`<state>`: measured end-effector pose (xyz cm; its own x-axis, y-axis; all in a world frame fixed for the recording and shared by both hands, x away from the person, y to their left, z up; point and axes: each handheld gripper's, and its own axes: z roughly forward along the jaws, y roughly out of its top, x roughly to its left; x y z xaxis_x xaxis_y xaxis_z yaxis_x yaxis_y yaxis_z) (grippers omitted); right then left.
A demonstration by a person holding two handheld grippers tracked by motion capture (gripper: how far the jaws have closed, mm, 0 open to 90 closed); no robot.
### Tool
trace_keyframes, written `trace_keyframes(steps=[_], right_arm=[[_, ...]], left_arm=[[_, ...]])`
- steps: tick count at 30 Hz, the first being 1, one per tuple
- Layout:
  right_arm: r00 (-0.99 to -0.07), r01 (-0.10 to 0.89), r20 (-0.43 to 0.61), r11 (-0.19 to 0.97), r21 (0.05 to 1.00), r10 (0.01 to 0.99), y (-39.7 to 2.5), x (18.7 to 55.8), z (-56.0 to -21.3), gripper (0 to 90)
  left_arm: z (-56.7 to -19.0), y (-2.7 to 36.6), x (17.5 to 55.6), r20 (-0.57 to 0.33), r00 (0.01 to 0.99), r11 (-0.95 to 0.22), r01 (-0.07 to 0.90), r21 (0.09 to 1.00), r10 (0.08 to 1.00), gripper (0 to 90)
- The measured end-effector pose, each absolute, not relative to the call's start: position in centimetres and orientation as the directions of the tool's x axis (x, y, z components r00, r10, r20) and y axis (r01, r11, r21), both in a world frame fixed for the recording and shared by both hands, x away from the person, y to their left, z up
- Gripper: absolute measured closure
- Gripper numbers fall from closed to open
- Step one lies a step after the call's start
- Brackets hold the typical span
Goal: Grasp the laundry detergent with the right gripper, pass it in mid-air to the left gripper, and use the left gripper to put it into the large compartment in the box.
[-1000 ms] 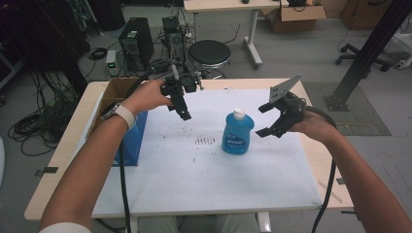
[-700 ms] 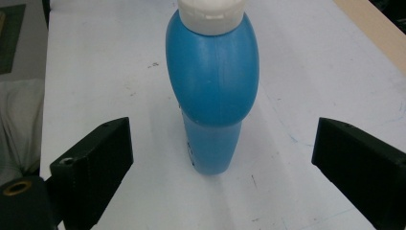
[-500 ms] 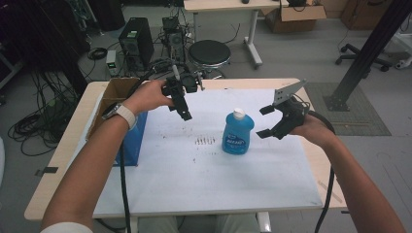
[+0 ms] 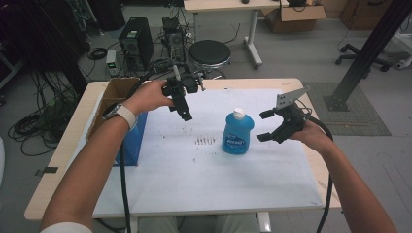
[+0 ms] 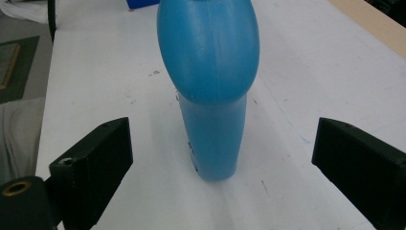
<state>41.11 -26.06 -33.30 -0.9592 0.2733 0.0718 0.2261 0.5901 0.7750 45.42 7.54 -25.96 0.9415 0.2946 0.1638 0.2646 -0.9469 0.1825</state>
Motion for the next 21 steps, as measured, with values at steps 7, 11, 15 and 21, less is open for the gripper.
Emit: trace_keyframes(steps=[7, 11, 15, 21], right_arm=[[-0.955, 0.236, 0.082, 0.560, 0.794, 0.286, -26.5, 40.9, -34.1, 6.1], [-0.956, 0.235, 0.084, 0.558, 0.796, 0.282, -26.4, 40.8, -34.6, 6.2], [-0.956, 0.236, 0.087, 0.558, 0.796, 0.280, -26.3, 40.8, -35.0, 6.1], [-0.955, 0.241, 0.094, 0.553, 0.797, 0.280, -26.1, 40.9, -35.6, 6.1]], left_arm=[[-26.0, 7.6, 45.3, 0.165, 0.941, -0.946, 0.265, 0.185, 0.296, 5.3], [-26.0, 7.6, 45.4, 0.162, 0.941, -0.946, 0.267, 0.185, 0.297, 5.3], [-26.2, 7.7, 45.4, 0.157, 0.942, -0.946, 0.267, 0.184, 0.297, 5.4], [-26.2, 7.7, 45.5, 0.156, 0.941, -0.945, 0.270, 0.185, 0.300, 5.4]])
